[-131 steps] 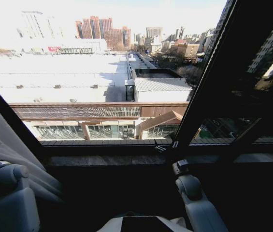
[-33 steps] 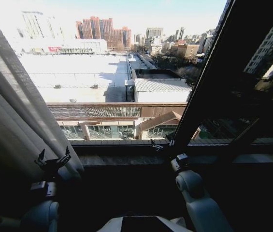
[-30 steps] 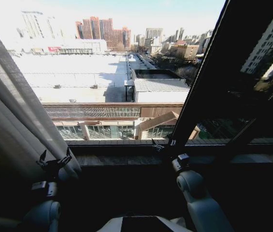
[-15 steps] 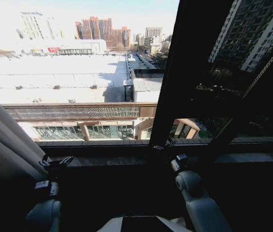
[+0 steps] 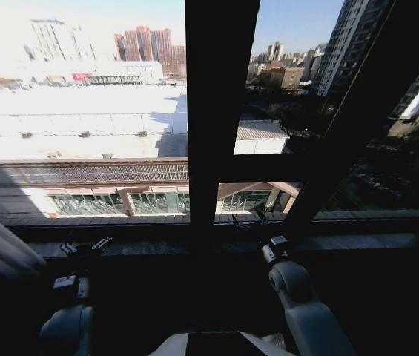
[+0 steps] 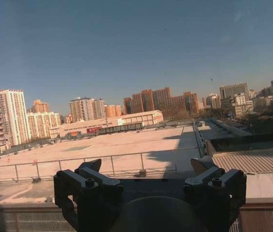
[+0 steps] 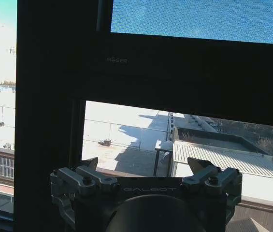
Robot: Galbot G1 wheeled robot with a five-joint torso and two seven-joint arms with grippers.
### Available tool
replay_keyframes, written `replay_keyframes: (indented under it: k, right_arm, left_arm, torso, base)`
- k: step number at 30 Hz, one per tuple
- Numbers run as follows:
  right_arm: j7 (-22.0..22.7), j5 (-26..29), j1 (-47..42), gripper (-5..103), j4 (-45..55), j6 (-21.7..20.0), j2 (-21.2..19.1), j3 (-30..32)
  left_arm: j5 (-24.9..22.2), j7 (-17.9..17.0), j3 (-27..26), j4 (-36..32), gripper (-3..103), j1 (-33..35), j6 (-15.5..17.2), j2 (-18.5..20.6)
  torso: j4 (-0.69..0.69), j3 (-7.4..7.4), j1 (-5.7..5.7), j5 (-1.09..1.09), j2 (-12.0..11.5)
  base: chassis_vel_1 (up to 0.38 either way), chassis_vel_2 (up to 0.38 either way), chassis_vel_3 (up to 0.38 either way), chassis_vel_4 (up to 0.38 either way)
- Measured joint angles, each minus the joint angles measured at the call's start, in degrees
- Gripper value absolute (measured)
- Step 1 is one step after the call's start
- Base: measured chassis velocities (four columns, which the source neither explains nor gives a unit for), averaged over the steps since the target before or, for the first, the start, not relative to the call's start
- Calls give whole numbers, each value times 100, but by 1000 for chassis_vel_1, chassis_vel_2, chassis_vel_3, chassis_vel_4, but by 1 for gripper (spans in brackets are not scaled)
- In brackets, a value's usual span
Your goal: Open the curtains by pulling them apart, changing their state from closed to fully open.
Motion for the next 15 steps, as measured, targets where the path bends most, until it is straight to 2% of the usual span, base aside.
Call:
replay_keyframes:
  k: [7, 11, 15]
  right_arm:
    - [7, -18, -13, 100, -4, 2, 22, -16]
    - [14, -26, 7, 100, -11, 2, 30, -49]
    - [15, -34, 22, 100, -37, 3, 33, -84]
  left_arm:
    - [21, 9, -5, 116, 100, -6, -100, 45]
    - [21, 10, -12, 176, 100, -8, -148, 56]
    - [21, 9, -13, 226, 100, 7, -206, 55]
  torso:
    - [0, 0, 1, 1, -1]
    - [0, 0, 2, 2, -1]
    - [2, 0, 1, -3, -1]
  base:
    - [-273, -385, 277, 381]
    - [-119, -337, 75, 345]
    - [30, -280, -32, 305]
